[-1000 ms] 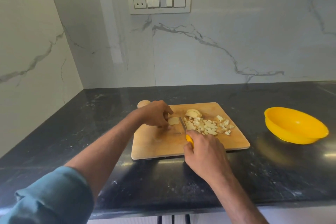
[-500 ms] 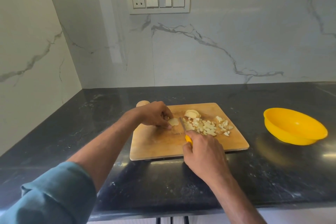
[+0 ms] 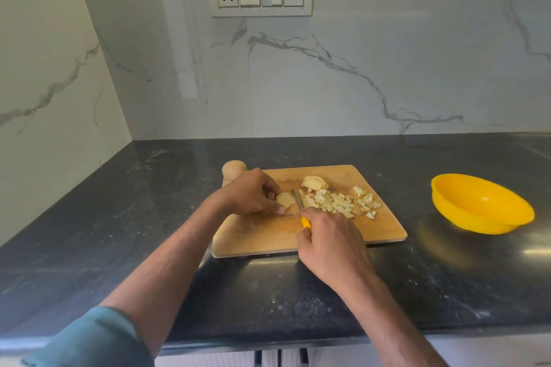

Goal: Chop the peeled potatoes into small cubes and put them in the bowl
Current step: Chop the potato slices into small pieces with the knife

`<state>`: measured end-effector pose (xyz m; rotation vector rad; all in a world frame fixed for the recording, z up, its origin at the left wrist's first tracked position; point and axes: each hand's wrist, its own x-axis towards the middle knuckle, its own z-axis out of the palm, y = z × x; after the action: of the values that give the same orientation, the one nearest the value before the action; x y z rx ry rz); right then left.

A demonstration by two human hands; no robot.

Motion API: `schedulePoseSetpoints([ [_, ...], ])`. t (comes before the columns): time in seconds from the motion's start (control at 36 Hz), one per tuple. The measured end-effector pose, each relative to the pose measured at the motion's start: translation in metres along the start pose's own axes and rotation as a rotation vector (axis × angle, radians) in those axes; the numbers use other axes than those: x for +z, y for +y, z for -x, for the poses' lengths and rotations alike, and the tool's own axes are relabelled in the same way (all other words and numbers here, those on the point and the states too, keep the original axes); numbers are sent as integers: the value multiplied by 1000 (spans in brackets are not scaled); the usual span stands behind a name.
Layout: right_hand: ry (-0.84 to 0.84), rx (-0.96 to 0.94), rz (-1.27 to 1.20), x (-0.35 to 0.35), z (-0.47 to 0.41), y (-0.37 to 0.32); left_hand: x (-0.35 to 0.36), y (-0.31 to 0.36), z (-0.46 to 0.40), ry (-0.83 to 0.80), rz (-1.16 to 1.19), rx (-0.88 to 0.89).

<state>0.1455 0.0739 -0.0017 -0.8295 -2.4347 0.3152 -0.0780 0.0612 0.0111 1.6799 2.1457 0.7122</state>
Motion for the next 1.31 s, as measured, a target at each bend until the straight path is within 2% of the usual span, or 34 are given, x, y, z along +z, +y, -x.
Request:
schedulePoseSetpoints([
  [0.14, -36, -59, 2, 1, 2, -3, 0, -6, -1, 5, 69, 9],
  [0.31, -39, -78, -29, -1, 3, -2, 1, -7, -2, 12, 45, 31],
  [0.5, -38, -41, -38, 1, 1, 1, 6, -5, 0, 63, 25, 43],
  [0.64, 33, 14, -43, 2, 2, 1, 8, -2, 3, 93, 60, 41],
  [1.06, -26, -10, 55, 7, -16, -19, 14, 3, 4, 175, 42, -8],
  [1.31, -78, -39, 7, 6, -12, -21, 13, 6, 5, 177, 9, -40],
])
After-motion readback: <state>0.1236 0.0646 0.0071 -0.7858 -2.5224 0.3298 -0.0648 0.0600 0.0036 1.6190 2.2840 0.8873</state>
